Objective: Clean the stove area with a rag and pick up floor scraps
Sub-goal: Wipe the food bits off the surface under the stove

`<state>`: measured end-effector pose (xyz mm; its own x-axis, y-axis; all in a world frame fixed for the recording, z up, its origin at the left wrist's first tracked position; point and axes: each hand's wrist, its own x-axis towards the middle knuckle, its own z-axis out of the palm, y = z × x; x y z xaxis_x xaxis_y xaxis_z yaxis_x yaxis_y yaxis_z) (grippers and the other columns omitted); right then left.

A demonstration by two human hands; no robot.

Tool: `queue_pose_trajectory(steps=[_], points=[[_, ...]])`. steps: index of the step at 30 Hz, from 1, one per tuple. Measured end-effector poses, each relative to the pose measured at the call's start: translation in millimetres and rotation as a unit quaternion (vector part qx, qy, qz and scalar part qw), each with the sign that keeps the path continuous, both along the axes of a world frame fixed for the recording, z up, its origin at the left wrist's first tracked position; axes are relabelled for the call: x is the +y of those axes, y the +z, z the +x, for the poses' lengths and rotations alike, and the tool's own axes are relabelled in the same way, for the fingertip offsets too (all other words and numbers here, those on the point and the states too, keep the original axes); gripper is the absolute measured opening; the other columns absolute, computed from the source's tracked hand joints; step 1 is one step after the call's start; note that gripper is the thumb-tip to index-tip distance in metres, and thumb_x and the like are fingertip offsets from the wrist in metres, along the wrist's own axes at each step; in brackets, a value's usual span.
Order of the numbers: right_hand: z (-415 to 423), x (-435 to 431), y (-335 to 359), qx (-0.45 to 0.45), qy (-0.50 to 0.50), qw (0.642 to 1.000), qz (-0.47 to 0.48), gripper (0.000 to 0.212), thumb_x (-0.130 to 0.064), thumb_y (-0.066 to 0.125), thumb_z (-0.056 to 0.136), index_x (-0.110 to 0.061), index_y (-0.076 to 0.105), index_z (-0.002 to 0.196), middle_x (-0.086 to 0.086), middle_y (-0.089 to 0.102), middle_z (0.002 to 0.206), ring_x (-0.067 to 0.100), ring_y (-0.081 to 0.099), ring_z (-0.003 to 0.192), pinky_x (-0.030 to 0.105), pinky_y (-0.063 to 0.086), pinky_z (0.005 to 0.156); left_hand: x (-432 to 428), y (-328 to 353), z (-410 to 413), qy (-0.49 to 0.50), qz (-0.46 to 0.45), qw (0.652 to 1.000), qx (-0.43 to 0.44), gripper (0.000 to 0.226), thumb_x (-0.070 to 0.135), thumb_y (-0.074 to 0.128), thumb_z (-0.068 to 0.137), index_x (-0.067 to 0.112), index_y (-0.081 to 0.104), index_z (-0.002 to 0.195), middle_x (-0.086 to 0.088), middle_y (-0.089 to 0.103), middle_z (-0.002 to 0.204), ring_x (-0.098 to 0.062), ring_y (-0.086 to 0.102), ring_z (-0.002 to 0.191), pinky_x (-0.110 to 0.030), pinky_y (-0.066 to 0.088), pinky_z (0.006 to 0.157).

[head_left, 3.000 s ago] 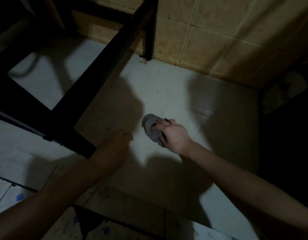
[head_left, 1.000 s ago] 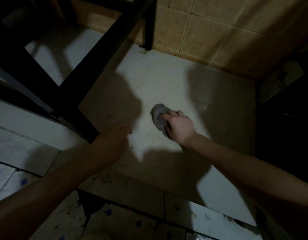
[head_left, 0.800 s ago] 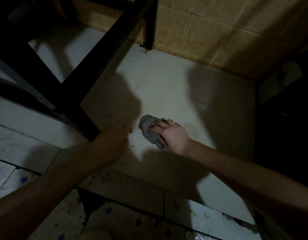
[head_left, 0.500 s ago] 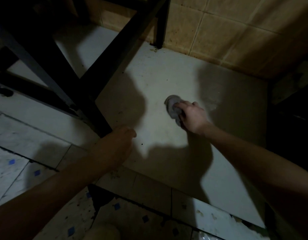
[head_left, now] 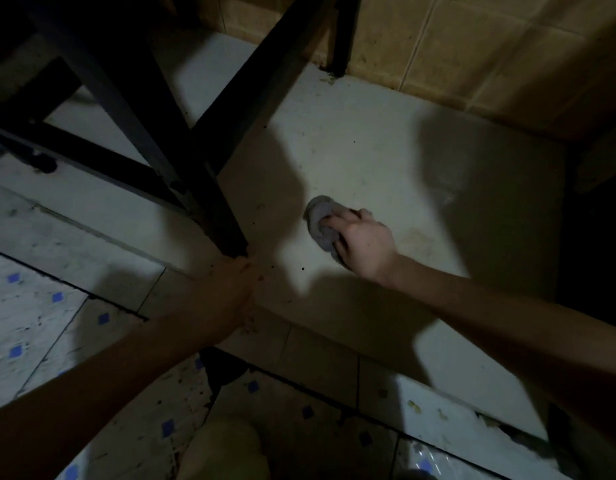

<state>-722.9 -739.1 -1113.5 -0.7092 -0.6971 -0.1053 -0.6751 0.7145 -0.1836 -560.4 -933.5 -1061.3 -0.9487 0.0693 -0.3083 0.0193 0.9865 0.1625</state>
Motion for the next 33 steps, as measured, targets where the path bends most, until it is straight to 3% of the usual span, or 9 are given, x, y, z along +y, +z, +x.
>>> queue_pose_trajectory(steps=[7, 10, 13, 16, 20, 24, 30, 33], points=[[62, -1, 7, -0.003, 0.152, 0.988, 0.016, 0.043, -0.03, 0.048, 0.093, -0.026, 0.047, 0.136, 0.0, 0.042, 0.146, 0.032, 0.042, 0.124, 0.036, 0.044, 0.091, 2, 0, 0, 0.012, 0.013, 1.0, -0.004, 0.027, 0.016, 0.04, 0.099, 0.007, 0.052, 0.121, -0.01, 0.051, 0.123, -0.024, 0.049, 0.107, -0.03, 0.038, 0.089], [82, 8, 17, -0.009, 0.173, 0.985, -0.008, 0.038, -0.033, 0.044, 0.091, -0.024, 0.059, 0.126, 0.003, 0.055, 0.136, 0.033, 0.054, 0.113, 0.036, 0.05, 0.082, 6, 2, -4, -0.008, -0.022, 0.999, -0.021, 0.027, 0.018, 0.033, 0.101, 0.01, 0.056, 0.112, -0.005, 0.049, 0.121, -0.021, 0.045, 0.11, -0.033, 0.039, 0.091], [89, 22, 20, 0.047, 0.202, 0.978, -0.029, 0.029, -0.031, 0.065, 0.08, -0.026, 0.07, 0.109, 0.001, 0.068, 0.116, 0.029, 0.067, 0.092, 0.028, 0.055, 0.066, 6, 1, -10, -0.03, -0.006, 1.0, -0.006, 0.027, 0.016, 0.032, 0.101, 0.009, 0.054, 0.114, -0.006, 0.049, 0.121, -0.019, 0.042, 0.112, -0.029, 0.035, 0.092], [92, 32, 13, 0.016, 0.204, 0.979, -0.014, 0.038, -0.024, 0.074, 0.079, -0.026, 0.067, 0.115, 0.004, 0.065, 0.123, 0.036, 0.064, 0.099, 0.035, 0.056, 0.072, 2, 1, -13, -0.013, 0.022, 1.0, 0.007, 0.028, 0.014, 0.038, 0.099, 0.007, 0.048, 0.124, -0.01, 0.046, 0.124, -0.023, 0.045, 0.112, -0.026, 0.031, 0.089], [89, 31, 8, -0.046, 0.191, 0.98, 0.04, 0.043, -0.03, 0.049, 0.096, -0.031, 0.043, 0.139, 0.0, 0.038, 0.149, 0.033, 0.041, 0.127, 0.039, 0.044, 0.094, -4, -2, -9, 0.001, 0.017, 1.0, -0.012, 0.024, 0.014, 0.038, 0.098, 0.007, 0.049, 0.118, -0.01, 0.048, 0.124, -0.023, 0.045, 0.11, -0.026, 0.033, 0.09], [71, 21, 8, -0.049, 0.163, 0.985, 0.021, 0.043, -0.031, 0.048, 0.096, -0.032, 0.042, 0.138, -0.002, 0.037, 0.149, 0.03, 0.041, 0.124, 0.037, 0.043, 0.095, -9, 0, -2, 0.002, 0.004, 0.999, -0.037, 0.031, 0.016, 0.031, 0.101, 0.009, 0.043, 0.128, -0.009, 0.041, 0.136, -0.023, 0.041, 0.121, -0.034, 0.036, 0.099], [17, -10, 12, -0.046, -0.022, 0.999, -0.008, 0.042, -0.023, 0.049, 0.091, -0.031, 0.047, 0.132, -0.002, 0.042, 0.144, 0.03, 0.044, 0.115, 0.037, 0.045, 0.085, -14, 5, 7, 0.064, 0.044, 0.997, 0.004, 0.031, 0.014, 0.044, 0.096, 0.007, 0.049, 0.126, -0.012, 0.048, 0.129, -0.028, 0.047, 0.115, -0.037, 0.041, 0.096], [13, -22, 9, -0.034, -0.06, 0.998, -0.002, 0.046, -0.022, 0.053, 0.089, -0.031, 0.046, 0.133, -0.004, 0.041, 0.146, 0.031, 0.043, 0.116, 0.038, 0.045, 0.084, -16, 6, 8, 0.075, 0.046, 0.996, 0.022, 0.032, 0.013, 0.045, 0.094, 0.007, 0.05, 0.126, -0.013, 0.049, 0.127, -0.029, 0.047, 0.115, -0.039, 0.042, 0.095]])
